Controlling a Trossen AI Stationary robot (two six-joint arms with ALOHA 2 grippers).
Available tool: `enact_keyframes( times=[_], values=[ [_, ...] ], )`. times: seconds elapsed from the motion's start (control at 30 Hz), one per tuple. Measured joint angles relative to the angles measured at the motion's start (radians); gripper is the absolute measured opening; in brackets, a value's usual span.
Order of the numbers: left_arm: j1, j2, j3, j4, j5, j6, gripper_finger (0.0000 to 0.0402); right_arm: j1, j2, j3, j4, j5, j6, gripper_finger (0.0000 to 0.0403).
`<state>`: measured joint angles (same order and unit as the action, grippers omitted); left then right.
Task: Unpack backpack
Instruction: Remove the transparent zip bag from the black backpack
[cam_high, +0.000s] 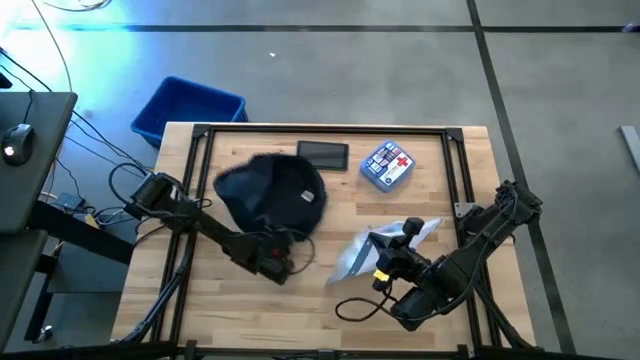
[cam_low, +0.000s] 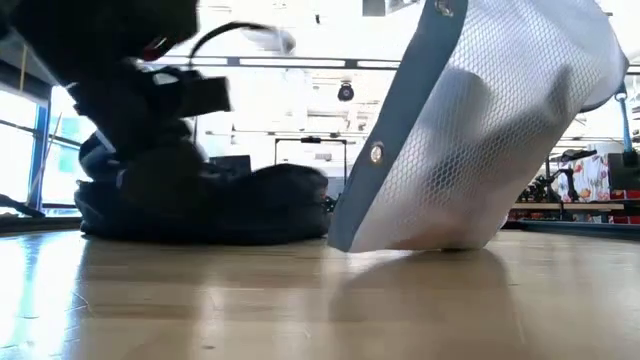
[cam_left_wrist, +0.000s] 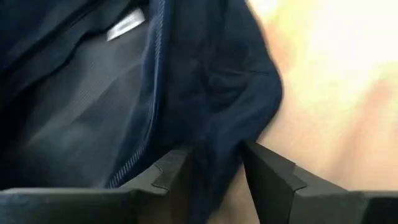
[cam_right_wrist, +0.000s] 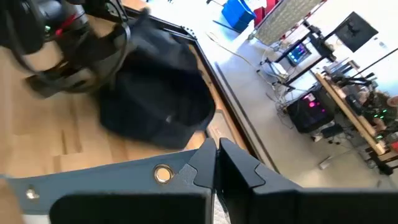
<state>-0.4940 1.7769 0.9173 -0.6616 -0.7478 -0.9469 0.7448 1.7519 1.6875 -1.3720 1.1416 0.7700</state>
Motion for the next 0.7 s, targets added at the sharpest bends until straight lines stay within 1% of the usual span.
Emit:
enact_keyframes(
  times=[0.07,0.13,0.23,0.4,0.5,0.6,0.7],
  values=[
    [-0.035,-0.018,0.000,-0.182,-0.001,-0.149,0.0103,0.011,0.003,0.000,0.002,-0.016,0.012,0.0000],
    [-0.077,-0.033,0.000,-0.322,-0.001,-0.276,0.0093,0.019,0.010,0.000,0.020,-0.038,0.012,0.0000],
    [-0.142,-0.049,0.000,-0.416,0.011,-0.411,0.0084,0.029,0.044,0.000,0.092,-0.095,-0.026,0.0000],
    [-0.239,-0.066,0.025,-0.407,0.059,-0.505,0.0080,0.039,0.158,0.000,0.266,-0.236,-0.118,0.0000],
    [-0.288,-0.066,0.065,-0.395,0.060,-0.543,0.0080,0.041,0.249,0.000,0.325,-0.268,-0.132,0.0000],
    [-0.329,-0.065,0.112,-0.356,0.039,-0.544,0.0080,0.031,0.325,0.000,0.379,-0.253,-0.107,0.0000],
    [-0.350,-0.066,0.150,-0.301,-0.025,-0.522,0.0080,0.009,0.384,0.000,0.471,-0.160,-0.078,0.0000]
  ],
)
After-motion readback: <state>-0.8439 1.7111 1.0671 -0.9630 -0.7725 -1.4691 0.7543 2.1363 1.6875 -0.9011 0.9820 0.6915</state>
